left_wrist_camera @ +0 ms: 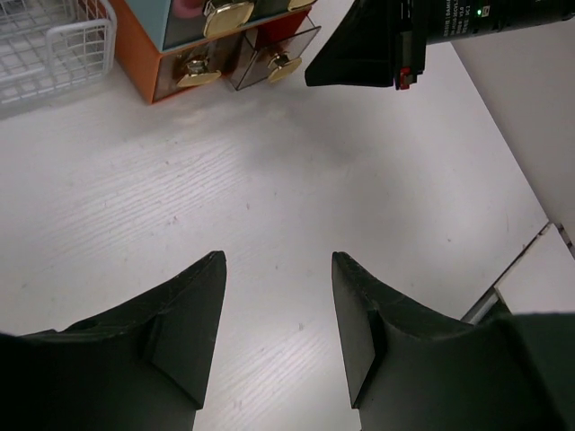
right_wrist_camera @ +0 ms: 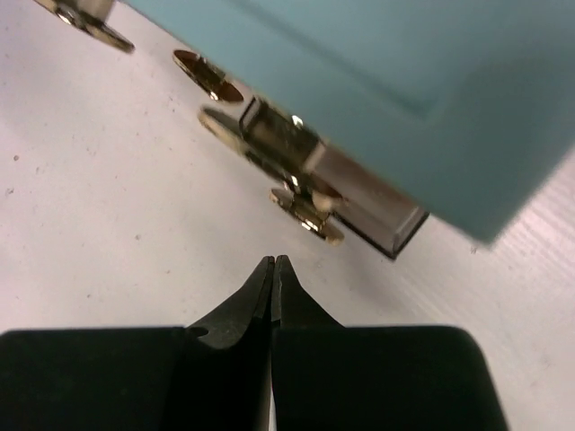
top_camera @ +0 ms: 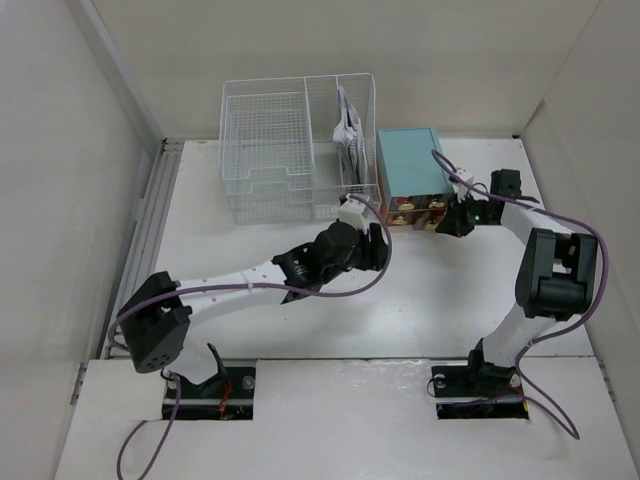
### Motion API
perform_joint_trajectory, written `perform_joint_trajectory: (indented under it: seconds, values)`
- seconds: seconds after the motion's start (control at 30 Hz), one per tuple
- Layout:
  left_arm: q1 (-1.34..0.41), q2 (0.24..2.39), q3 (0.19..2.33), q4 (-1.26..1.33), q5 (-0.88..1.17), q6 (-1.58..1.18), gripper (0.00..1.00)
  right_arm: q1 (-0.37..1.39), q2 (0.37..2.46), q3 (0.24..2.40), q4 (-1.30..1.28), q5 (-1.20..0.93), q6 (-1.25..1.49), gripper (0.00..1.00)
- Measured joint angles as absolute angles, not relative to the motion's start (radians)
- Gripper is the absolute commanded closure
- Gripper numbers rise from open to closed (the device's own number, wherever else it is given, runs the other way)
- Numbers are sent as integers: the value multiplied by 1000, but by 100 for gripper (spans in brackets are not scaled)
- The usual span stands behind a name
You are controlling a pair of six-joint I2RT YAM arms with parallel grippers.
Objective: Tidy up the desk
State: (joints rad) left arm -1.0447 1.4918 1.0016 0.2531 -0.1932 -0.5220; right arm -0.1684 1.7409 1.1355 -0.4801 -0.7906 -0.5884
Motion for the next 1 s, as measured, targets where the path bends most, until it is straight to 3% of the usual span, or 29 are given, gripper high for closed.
perform_joint_trajectory:
  seconds: [0.3, 0.6, 0.9, 1.0]
  values:
    - [-1067, 1302, 840, 249, -212, -562, 53, -212, 1681, 982, -311, -789, -406, 100]
    - [-1116, 1101, 705, 233, -263, -641, 53, -238, 1745, 971, -89, -826, -133, 100]
    - [-1152, 957, 608, 202, -308, -713, 30, -243, 1783, 981, 33, -834, -1, 100]
    - [-1154, 926, 583, 189, -316, -728, 26, -243, 1784, 983, 44, -834, 9, 100]
